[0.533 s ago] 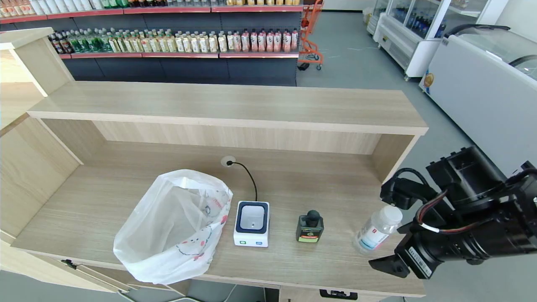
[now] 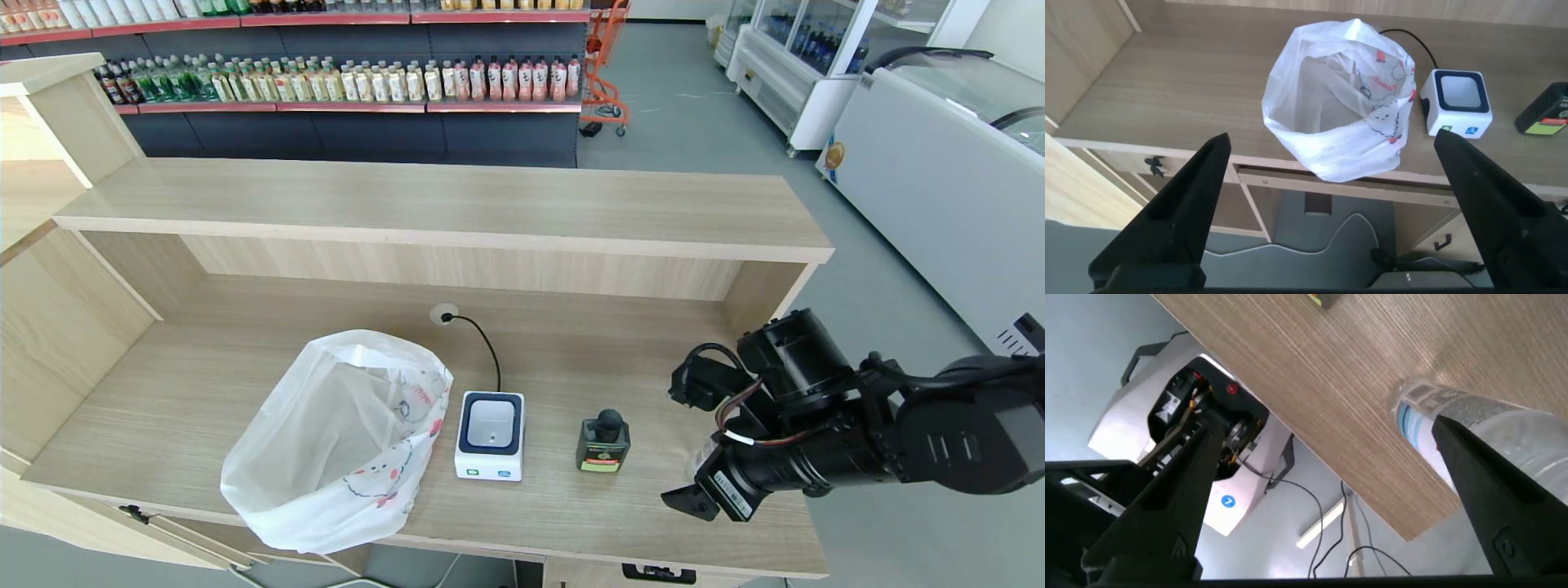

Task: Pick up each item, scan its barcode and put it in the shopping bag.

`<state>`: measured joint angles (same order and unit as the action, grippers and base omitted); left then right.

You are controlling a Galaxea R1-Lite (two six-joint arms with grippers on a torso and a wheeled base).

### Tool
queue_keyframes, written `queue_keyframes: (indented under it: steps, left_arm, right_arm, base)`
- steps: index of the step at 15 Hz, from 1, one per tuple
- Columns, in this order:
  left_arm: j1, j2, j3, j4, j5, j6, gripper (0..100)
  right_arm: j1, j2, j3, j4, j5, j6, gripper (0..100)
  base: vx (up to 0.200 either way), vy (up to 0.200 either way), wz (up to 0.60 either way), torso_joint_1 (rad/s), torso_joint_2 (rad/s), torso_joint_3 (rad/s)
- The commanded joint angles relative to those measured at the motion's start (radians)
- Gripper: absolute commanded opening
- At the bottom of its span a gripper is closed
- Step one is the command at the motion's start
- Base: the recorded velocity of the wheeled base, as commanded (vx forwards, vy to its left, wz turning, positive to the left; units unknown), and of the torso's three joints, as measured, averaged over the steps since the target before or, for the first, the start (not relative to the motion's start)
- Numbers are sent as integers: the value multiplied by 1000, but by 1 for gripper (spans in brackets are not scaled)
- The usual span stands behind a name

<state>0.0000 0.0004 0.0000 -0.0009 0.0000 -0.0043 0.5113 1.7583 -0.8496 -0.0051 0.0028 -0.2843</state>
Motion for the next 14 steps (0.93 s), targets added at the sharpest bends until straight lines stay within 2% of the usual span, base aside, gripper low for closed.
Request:
queue_keyframes:
  steps: [1, 4, 8, 14]
  left_arm:
    - [0, 0, 0, -1, 0, 0, 100]
    - [0, 0, 0, -1, 0, 0, 100]
    - [0, 0, 0, -1, 0, 0, 100]
    - [0, 0, 0, -1, 0, 0, 100]
  right_arm:
    - [0, 64, 0, -27, 0, -10, 100]
    - [0, 128, -3, -107, 2, -59, 100]
    - [9, 216, -3, -280, 11, -65, 100]
    - [26, 300, -28, -386, 52, -70, 100]
  base:
    - [0, 0, 0, 0, 0, 0]
    - [0, 0, 0, 0, 0, 0]
    - [0, 0, 0, 0, 0, 0]
    - [0, 0, 0, 0, 0, 0]
